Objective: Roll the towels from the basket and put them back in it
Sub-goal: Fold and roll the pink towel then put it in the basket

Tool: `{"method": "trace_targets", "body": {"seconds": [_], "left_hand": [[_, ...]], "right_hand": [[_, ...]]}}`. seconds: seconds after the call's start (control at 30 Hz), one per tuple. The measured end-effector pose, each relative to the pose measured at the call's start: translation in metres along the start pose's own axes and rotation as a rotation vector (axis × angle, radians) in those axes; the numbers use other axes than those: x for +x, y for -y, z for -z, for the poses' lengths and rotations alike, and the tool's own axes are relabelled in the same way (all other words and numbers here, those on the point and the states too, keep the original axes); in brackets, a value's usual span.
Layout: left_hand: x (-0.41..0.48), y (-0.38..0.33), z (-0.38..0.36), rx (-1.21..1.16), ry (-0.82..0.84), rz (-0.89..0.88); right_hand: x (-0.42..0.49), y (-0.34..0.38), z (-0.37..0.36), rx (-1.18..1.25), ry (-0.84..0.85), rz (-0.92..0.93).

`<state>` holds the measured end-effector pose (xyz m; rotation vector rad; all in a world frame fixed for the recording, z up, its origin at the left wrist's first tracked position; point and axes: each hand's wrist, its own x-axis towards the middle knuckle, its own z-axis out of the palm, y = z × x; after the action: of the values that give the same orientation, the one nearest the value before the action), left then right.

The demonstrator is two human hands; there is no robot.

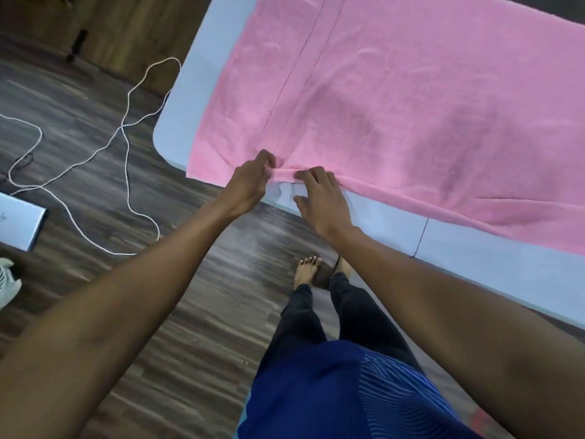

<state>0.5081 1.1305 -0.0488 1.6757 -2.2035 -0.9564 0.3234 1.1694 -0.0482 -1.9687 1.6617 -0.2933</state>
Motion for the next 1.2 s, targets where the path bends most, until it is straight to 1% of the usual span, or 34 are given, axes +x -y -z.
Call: {"method": "trace_targets", "body": {"seconds": [0.13,0.2,0.27,0.33,0.53,0.67,0.8,0.9,1.0,1.2], "left_hand": [[0.002,-0.002,-0.001,0.069,0.062,-0.081],[0.001,0.002,-0.003,0.173,0.063,-0.144],[0.0,0.005,-0.004,0.231,0.028,-0.199],[-0.002,0.007,-0.004,0.228,-0.023,-0.237],[-0.007,0.006,-0.001,0.142,-0.238,-0.222],[-0.013,-0.007,0.002,0.105,-0.257,-0.236],[-0.022,-0.013,0.004,0.094,-0.313,-0.246],[-0.028,-0.016,0.006,0.107,-0.279,-0.251],[-0.034,-0.013,0.007,0.139,-0.198,-0.277],[-0.039,0.005,0.015,0.203,-0.083,-0.348]], "right_hand": [[0.01,-0.005,0.004,-0.021,0.021,-0.023],[0.012,-0.006,0.007,-0.021,0.024,-0.021],[0.015,-0.005,0.009,-0.028,0.029,-0.026],[0.017,-0.005,0.01,-0.047,0.024,-0.021],[0.021,-0.002,0.011,-0.031,-0.019,-0.012],[0.018,0.001,0.012,-0.043,-0.087,-0.005],[0.012,0.009,0.012,0.001,-0.126,0.042],[0.006,0.01,0.011,0.011,-0.123,0.022],[-0.004,0.005,0.008,0.0,-0.068,-0.022],[-0.038,-0.022,0.014,-0.039,-0.006,-0.093]]}}
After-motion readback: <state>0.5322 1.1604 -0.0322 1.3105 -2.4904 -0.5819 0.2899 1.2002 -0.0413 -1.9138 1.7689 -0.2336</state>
